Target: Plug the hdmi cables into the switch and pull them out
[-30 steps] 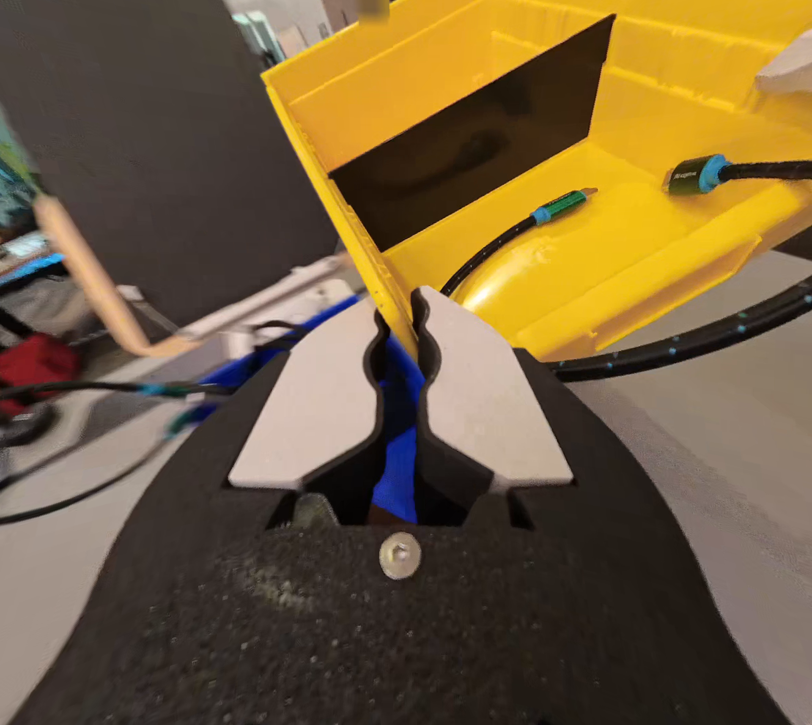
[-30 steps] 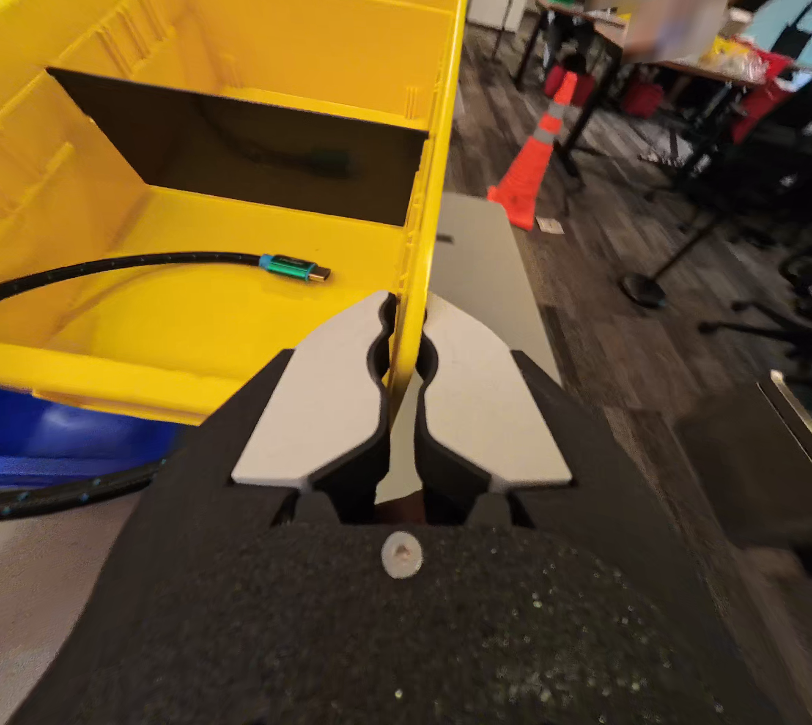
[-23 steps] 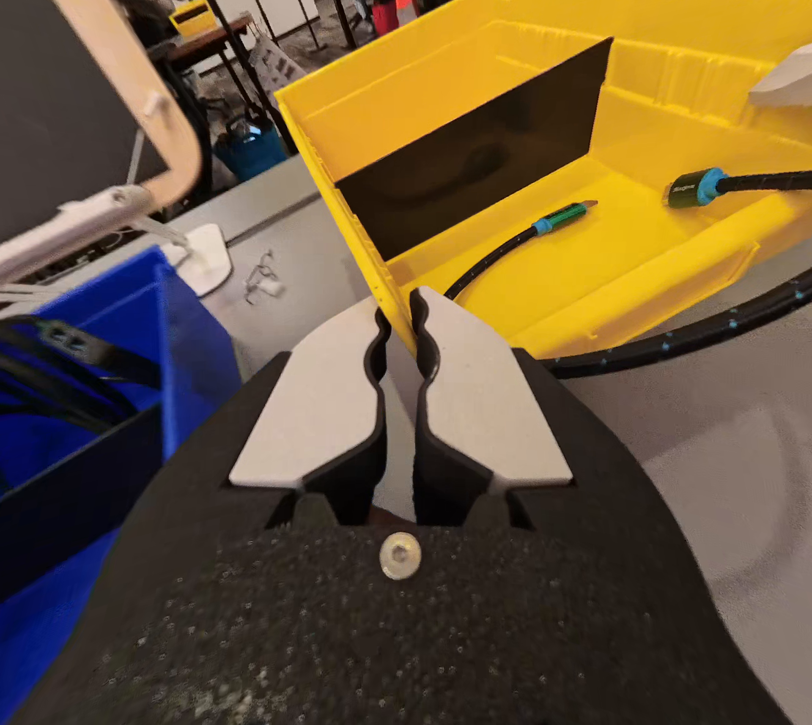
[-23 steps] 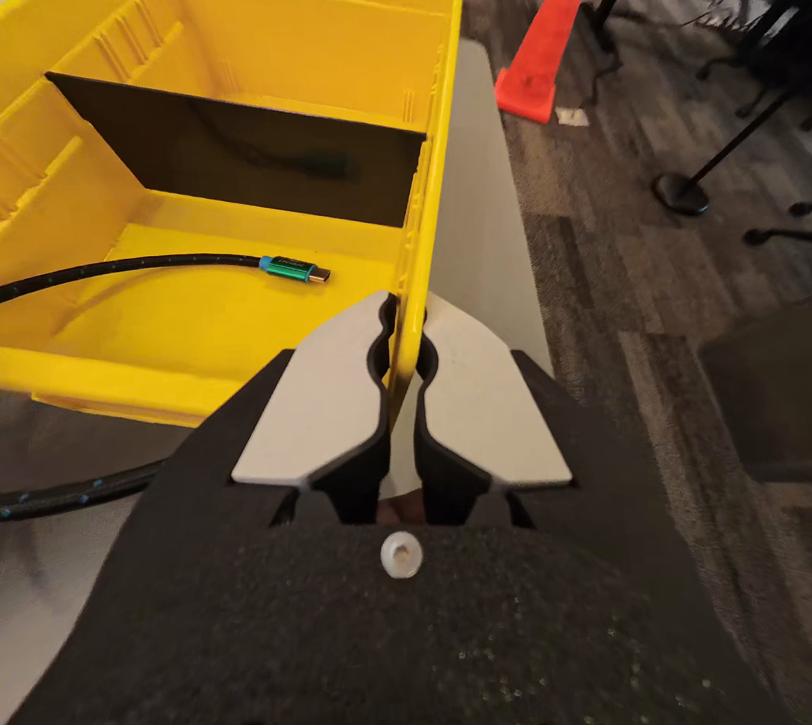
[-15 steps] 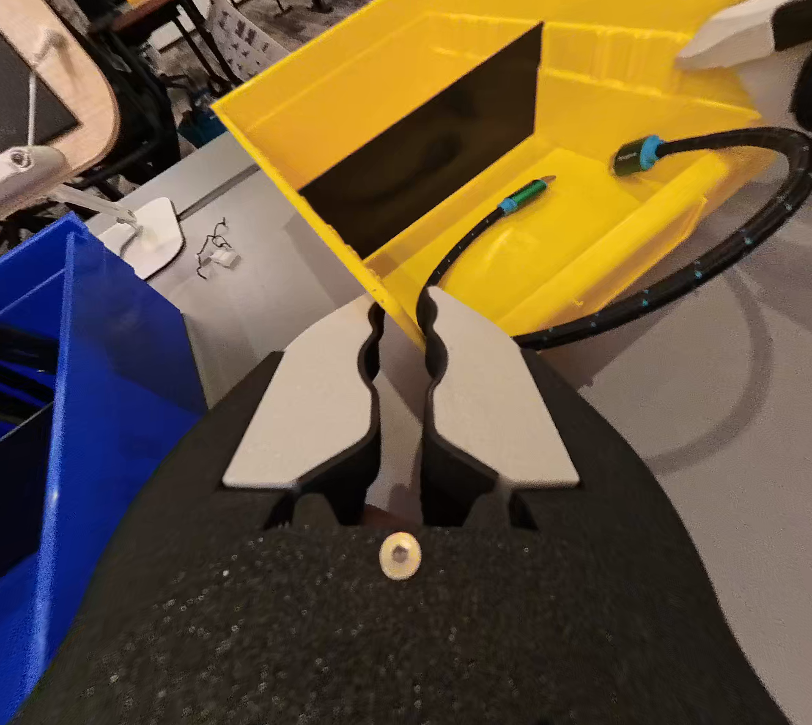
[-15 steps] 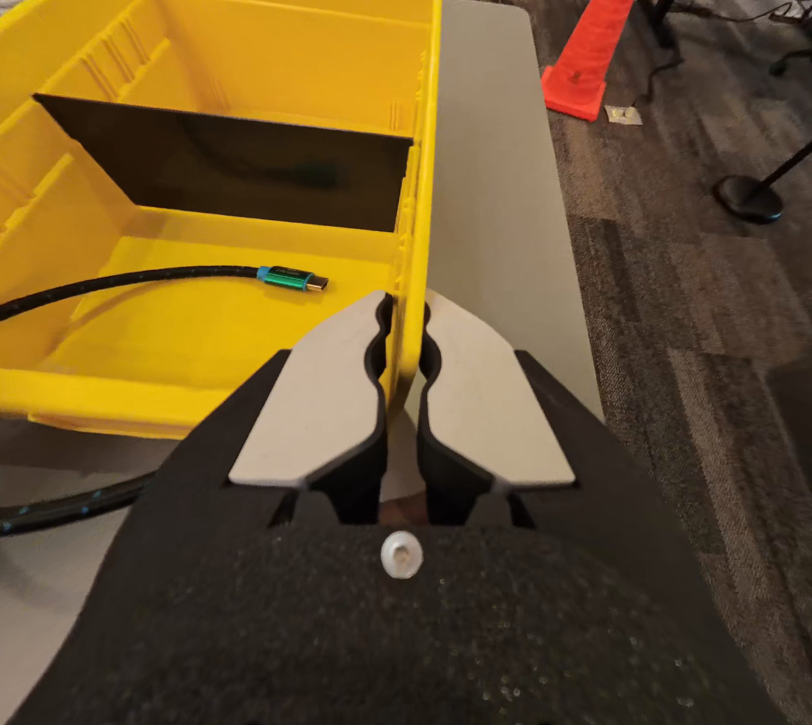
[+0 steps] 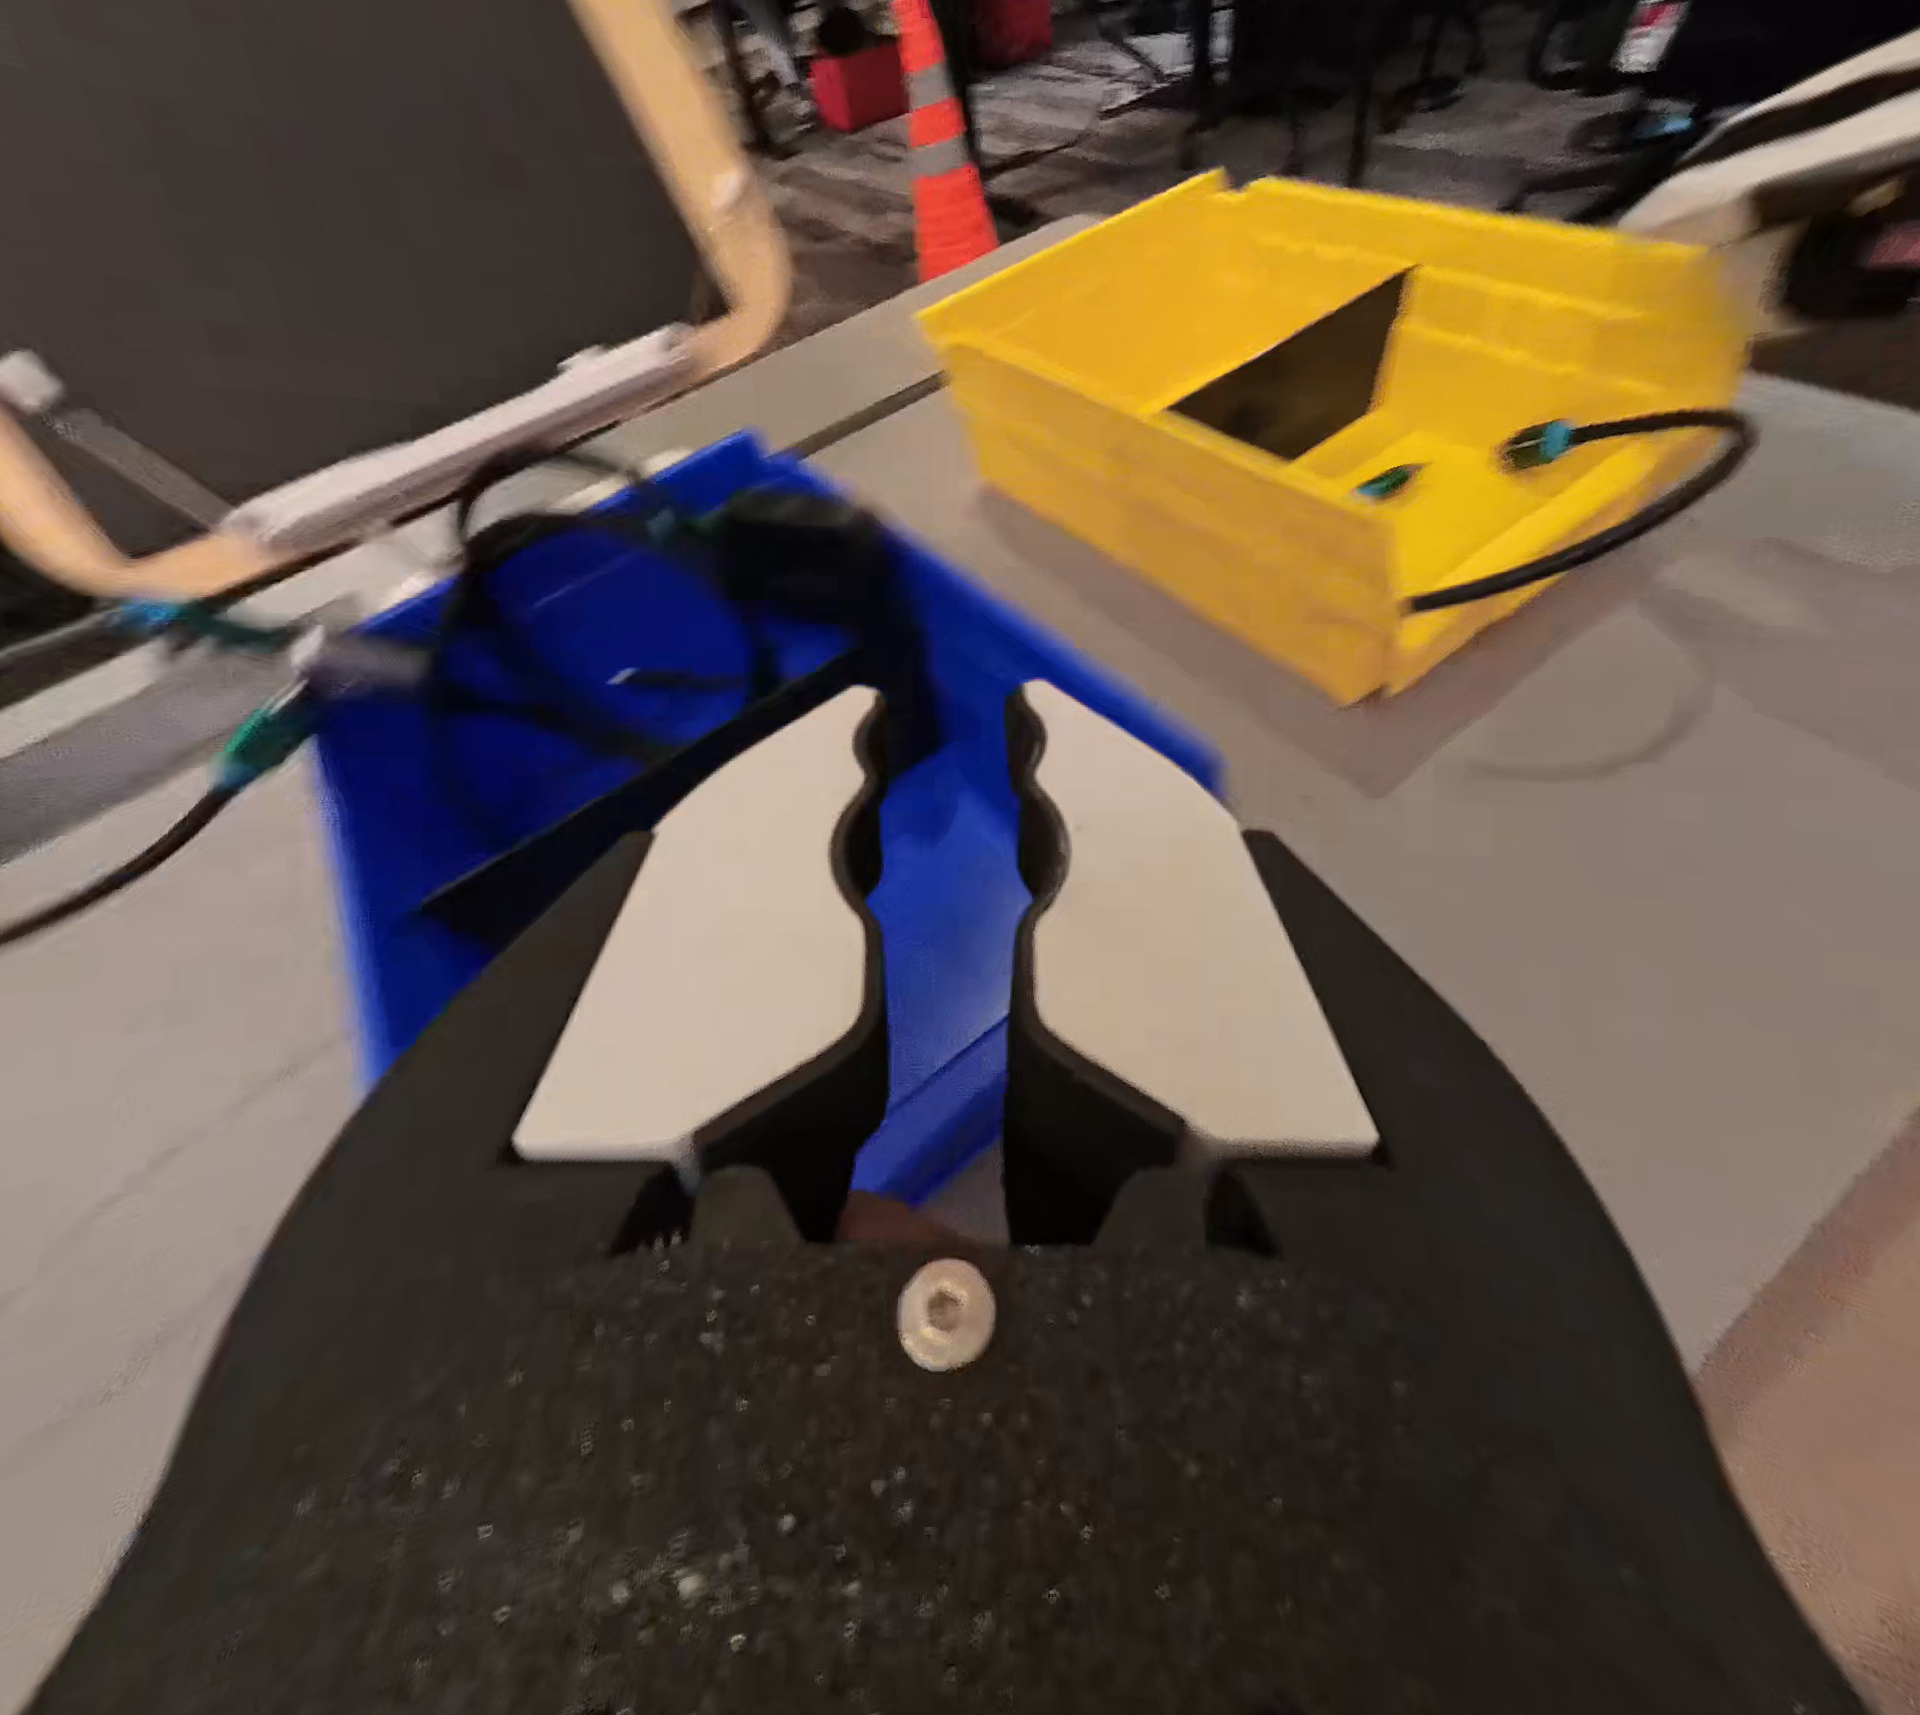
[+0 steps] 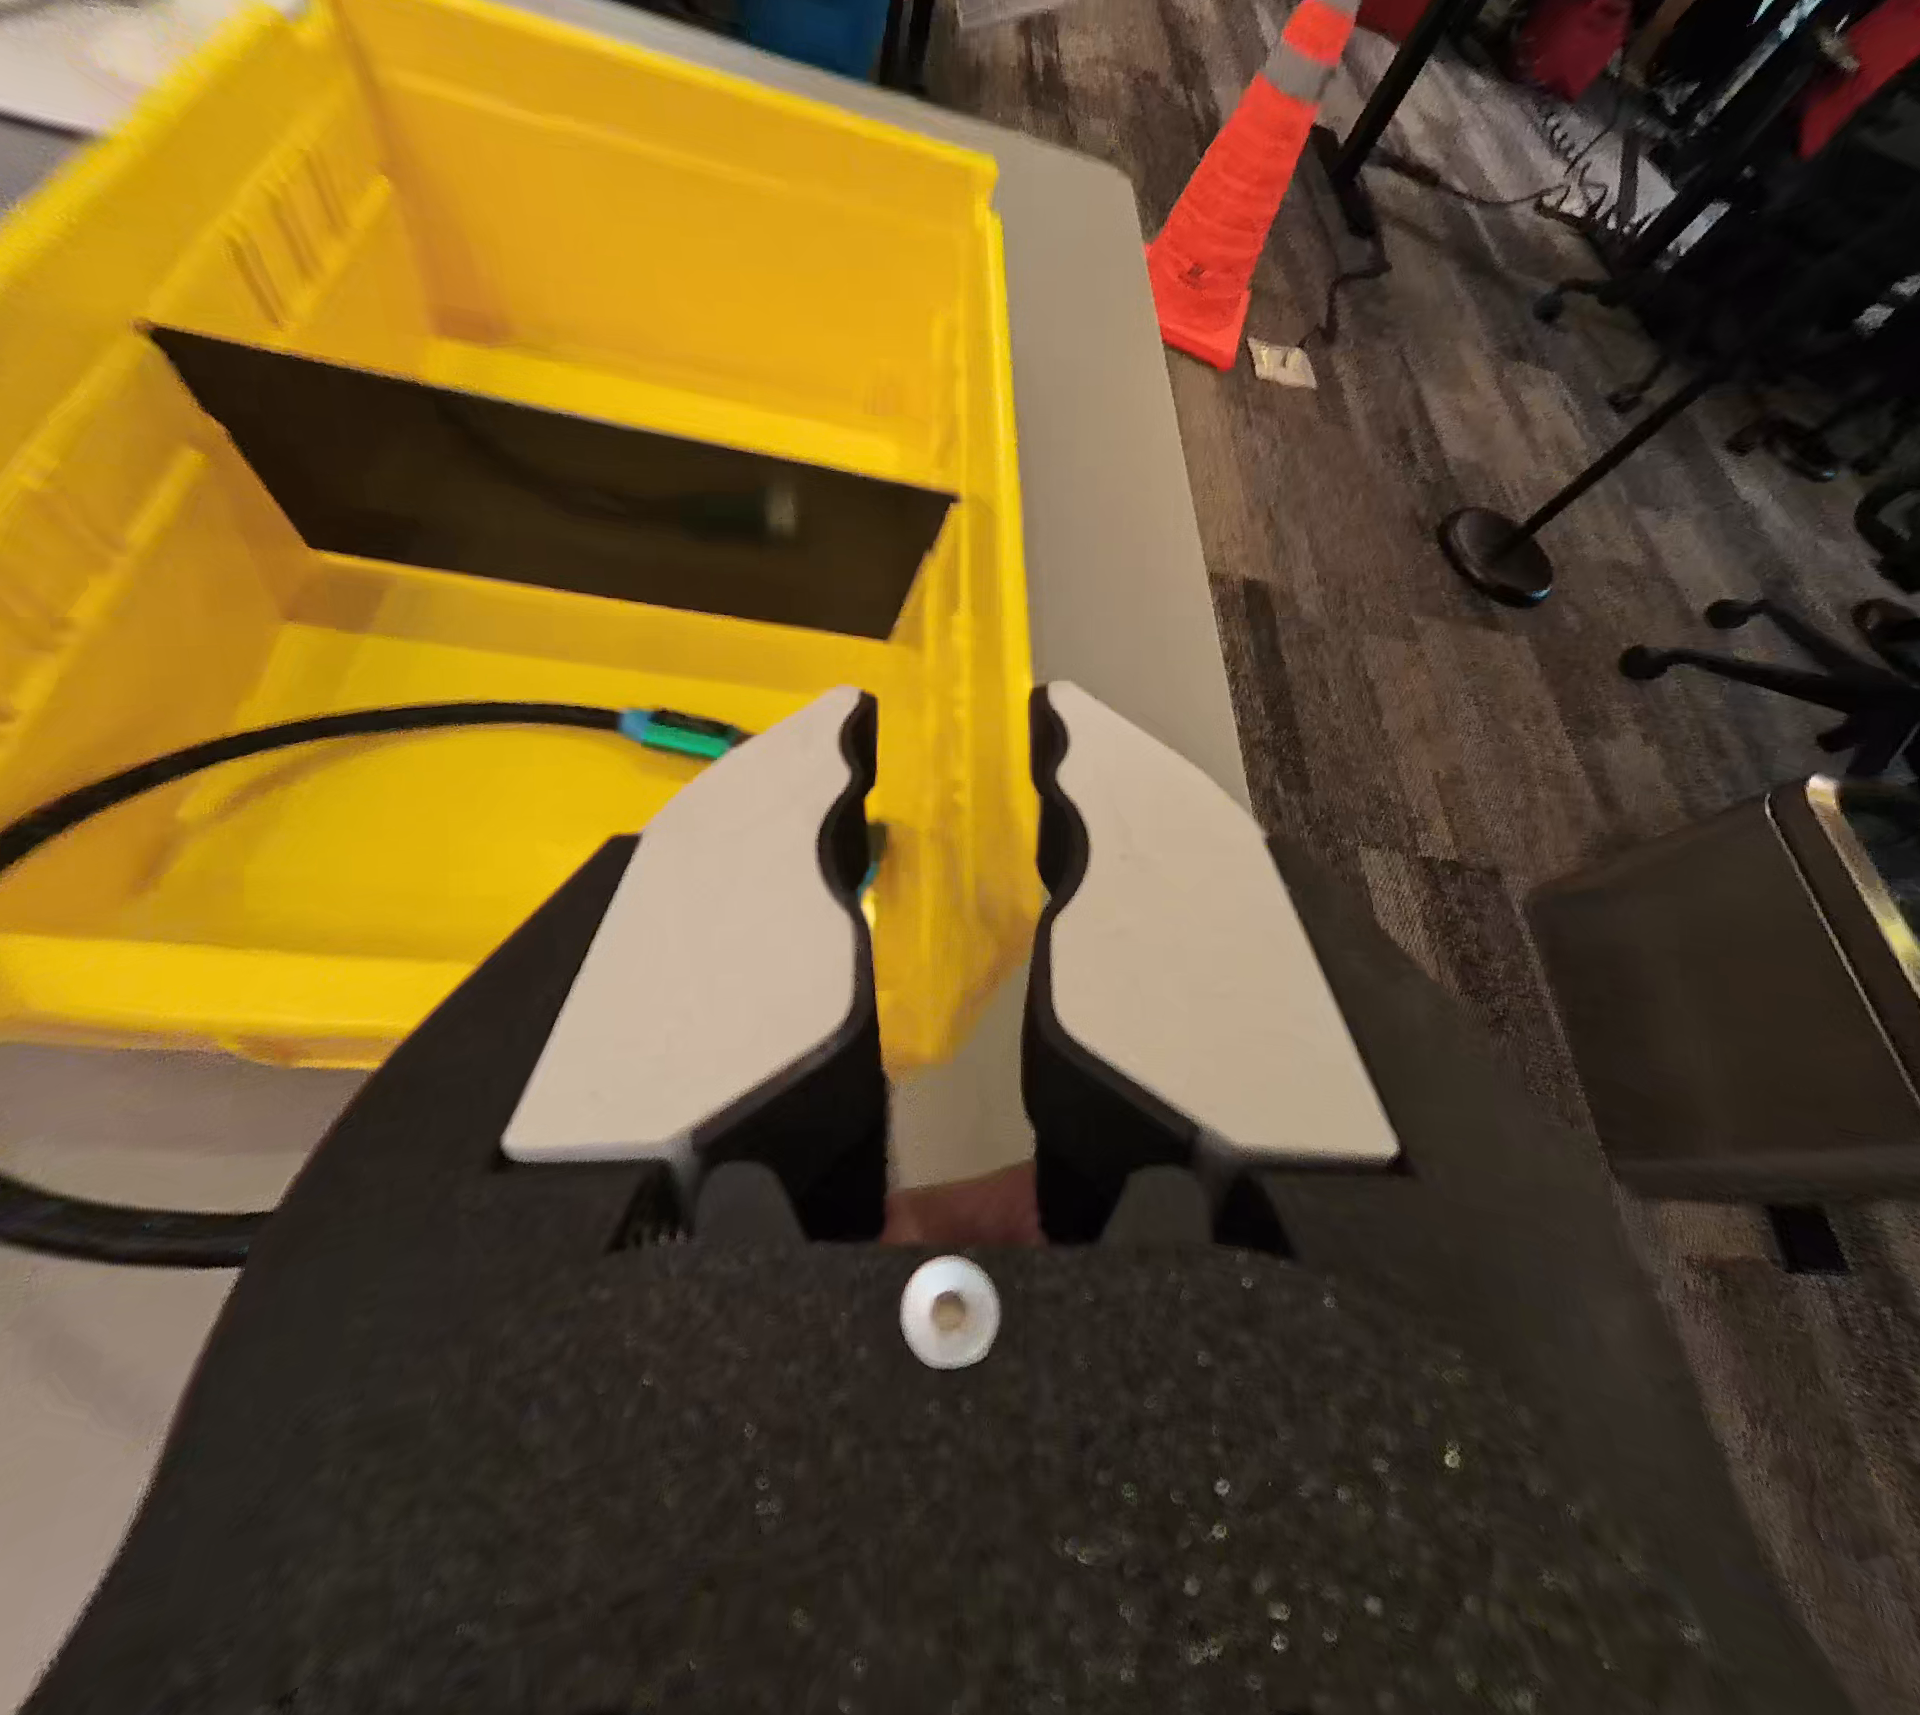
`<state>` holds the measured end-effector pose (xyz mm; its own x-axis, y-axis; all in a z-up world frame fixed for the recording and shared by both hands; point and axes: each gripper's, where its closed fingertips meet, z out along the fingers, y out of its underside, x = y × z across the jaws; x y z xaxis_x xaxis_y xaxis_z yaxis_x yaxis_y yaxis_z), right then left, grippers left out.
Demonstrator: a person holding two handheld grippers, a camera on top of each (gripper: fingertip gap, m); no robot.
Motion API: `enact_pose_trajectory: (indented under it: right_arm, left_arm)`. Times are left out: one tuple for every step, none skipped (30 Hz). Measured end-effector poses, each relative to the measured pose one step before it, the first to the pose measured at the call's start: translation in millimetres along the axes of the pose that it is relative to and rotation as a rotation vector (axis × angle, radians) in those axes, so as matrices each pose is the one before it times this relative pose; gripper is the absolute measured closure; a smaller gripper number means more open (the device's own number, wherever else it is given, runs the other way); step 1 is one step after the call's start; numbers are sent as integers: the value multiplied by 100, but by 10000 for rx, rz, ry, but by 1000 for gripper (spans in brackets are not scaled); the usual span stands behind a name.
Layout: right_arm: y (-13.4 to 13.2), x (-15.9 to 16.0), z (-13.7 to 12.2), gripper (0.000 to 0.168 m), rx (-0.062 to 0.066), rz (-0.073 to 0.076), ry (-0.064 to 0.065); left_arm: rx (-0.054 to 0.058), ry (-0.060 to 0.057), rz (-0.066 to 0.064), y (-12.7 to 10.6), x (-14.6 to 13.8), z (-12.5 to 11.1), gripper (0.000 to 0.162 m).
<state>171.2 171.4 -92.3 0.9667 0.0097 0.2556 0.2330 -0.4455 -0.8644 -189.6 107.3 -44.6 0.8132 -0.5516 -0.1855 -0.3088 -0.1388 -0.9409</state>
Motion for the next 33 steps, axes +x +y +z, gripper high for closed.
enact_pose_trajectory:
  right_arm:
    - [-1206, -832, -540, 141, 237, -68, -74]
    - [-1341, -1190, -492, 141, 274, -84, -156]
    - [-1410, -1531, -402, 140, 291, -103, -205]
    - [-1339, -1847, -304, 139, 258, -152, -252]
    - [-1242, -2202, -182, 138, 216, -191, -347]
    - [-1143, -2578, -82, 137, 186, -216, -496]
    - [-1010, -2848, 40, 135, 157, -90, -620]
    - [-769, -3037, 201, 134, 104, 97, -742]
    - [-397, -3057, 426, 129, -3, 247, -807]
    - [-5, -2670, 688, 122, -89, 430, -634]
    - [497, -2124, 875, 117, -230, 455, -404]
    - [817, -1559, 945, 112, -273, 472, -146]
    - [1021, -1237, 930, 111, -289, 366, -61]
    - [1026, -1003, 876, 110, -271, 192, -11]
    - [934, -824, 750, 110, -208, 75, 11]
    - [829, -456, 661, 112, -156, -71, 200]
    - [735, -220, 563, 113, -121, -227, 323]
    - [595, -207, 496, 118, -51, -258, 332]
    - [447, -53, 389, 129, 12, -176, 401]
    - [-191, -261, -10, 134, 262, 335, 114]
    - [-123, 269, -80, 144, 141, 633, 391]
    - [-25, 697, -96, 162, 34, 568, 620]
    - [-73, -289, -39, 163, 107, 7, 42]
    - [-49, -227, -88, 163, 58, -250, 329]
    - [-53, -314, -128, 162, 5, -253, 337]
    - [-174, -562, -169, 163, 11, 5, 142]
    - [-357, -631, -158, 163, 61, 45, 113]
    - [-636, -860, -129, 164, 203, 15, 38]
    - [-749, -1091, -68, 164, 203, -86, 11]
    - [-751, -1370, 40, 164, 176, -152, -57]
    - [-855, -1575, 136, 164, 218, -141, -110]
    - [-929, -1674, 279, 164, 215, -98, -129]
    - [-908, -1790, 455, 164, 174, -14, -156]
  left_arm:
    - [-90, -439, -270, 1325, -2034, -1043, 141]
    - [-115, -369, -388, 1425, -1870, -797, 141]
    - [-118, -325, -460, 1426, -1720, -586, 141]
    - [-35, -404, -472, 1280, -1709, -419, 139]
    - [31, -291, -348, 1030, -1349, -219, 139]
    - [-84, -81, -56, 849, -808, 22, 139]
    - [-176, -267, 79, 755, -859, 235, 136]
    - [-102, -231, -91, 497, -628, 313, 132]
    - [140, 173, -232, 50, 74, 275, 130]
    - [177, 104, -102, -118, 93, 208, 129]
    - [50, -171, 111, -53, -166, 282, 129]
    - [-14, -382, 188, -37, -424, 184, 132]
    - [62, -453, 10, -202, -566, 6, 133]
    - [206, 19, -27, -369, 15, -188, 133]
    - [100, 20, -19, -129, -33, -222, 132]
    - [-86, -158, 23, 237, -272, -131, 131]
    - [-177, -104, 41, 468, -216, 44, 131]
    - [-394, -31, -9, 850, -131, 296, 131]
    - [-596, -46, -66, 1127, -178, 556, 131]
    - [-510, 28, -123, 953, -122, 645, 135]
    - [-286, 297, -64, 515, 208, 568, 144]
    - [-99, 135, 14, 71, 10, 338, 156]
    - [-77, -165, 170, -87, -389, 227, 157]
    - [-94, -115, 135, -60, -358, 214, 157]
    - [-43, -95, -93, -47, -534, 129, 158]
    - [8, 52, -283, -76, -630, 32, 158]
    - [14, 64, -234, -141, -766, -150, 159]
    - [-7, -101, -44, -102, -1046, -301, 159]
    - [77, -235, -25, -135, -1311, -426, 159]
    - [152, -318, -25, -187, -1588, -503, 158]
    - [170, -311, -34, -273, -1786, -484, 158]
    - [160, -280, 17, -318, -1912, -312, 158]
    - [148, -238, 8, -212, -2001, -113, 158]
